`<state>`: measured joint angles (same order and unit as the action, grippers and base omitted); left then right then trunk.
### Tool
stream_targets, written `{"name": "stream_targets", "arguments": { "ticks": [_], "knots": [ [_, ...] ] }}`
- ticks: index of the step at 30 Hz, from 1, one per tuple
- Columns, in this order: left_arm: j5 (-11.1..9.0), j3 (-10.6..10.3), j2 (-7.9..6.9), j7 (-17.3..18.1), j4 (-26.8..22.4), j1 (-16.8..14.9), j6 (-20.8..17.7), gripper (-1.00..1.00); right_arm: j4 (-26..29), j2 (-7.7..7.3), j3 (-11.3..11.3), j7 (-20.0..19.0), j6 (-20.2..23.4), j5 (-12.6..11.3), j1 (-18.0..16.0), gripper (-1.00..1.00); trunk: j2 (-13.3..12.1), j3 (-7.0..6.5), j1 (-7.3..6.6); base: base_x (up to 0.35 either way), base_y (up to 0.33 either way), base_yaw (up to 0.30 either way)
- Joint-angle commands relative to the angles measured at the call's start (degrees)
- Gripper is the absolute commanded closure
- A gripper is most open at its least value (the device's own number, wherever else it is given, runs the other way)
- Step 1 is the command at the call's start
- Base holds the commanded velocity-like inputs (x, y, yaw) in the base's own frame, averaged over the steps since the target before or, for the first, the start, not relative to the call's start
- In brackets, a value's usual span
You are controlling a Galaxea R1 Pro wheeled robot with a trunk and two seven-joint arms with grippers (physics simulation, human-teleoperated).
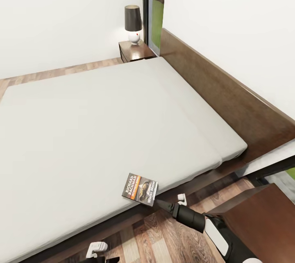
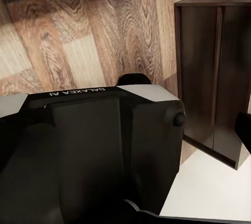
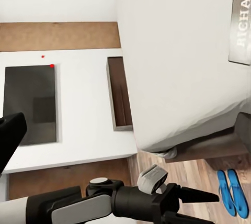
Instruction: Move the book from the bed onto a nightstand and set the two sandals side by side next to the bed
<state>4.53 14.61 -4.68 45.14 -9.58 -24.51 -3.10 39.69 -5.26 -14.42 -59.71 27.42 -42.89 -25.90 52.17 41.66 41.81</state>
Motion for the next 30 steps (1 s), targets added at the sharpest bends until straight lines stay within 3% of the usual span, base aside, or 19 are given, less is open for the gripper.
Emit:
{"name": "stream_targets", "arguments": {
  "ticks": [1, 4, 6, 10, 30],
  "knots": [
    [0.5, 0.5, 0.02, 0.3, -0.1, 0.0, -0.3, -1.00, 0.0, -0.07, -0.2, 0.1, 0.5, -0.6, 0.0, -1.00, 0.0, 0.04, 0.01, 0.000, 0.000, 0.000],
    [0.5, 0.5, 0.02, 0.3, -0.1, 0.0, -0.3, -1.00, 0.0, -0.09, 0.1, 0.0, 0.5, -1.5, 0.0, -1.00, 0.0, 0.04, 0.01, 0.000, 0.000, 0.000],
    [0.5, 0.5, 0.02, 0.3, -0.1, 0.0, -0.3, -1.00, 0.0, -0.10, 0.1, 0.1, 0.5, -4.0, 0.0, -1.00, 0.0, 0.04, 0.01, 0.000, 0.000, 0.000],
    [0.5, 0.5, -0.03, 0.3, -0.1, 0.0, -0.3, -1.00, -0.1, -0.10, 0.2, 0.1, 0.5, -5.0, 0.0, -1.00, 0.0, 0.04, 0.01, 0.000, 0.000, 0.000],
    [0.5, 0.4, -0.01, 0.3, -0.1, 0.0, -0.3, -1.00, -0.2, -0.15, 0.2, 0.0, 0.5, -5.4, 0.0, -1.00, 7.7, 3.45, 4.18, 0.000, 0.000, 0.000]
  ]
}}
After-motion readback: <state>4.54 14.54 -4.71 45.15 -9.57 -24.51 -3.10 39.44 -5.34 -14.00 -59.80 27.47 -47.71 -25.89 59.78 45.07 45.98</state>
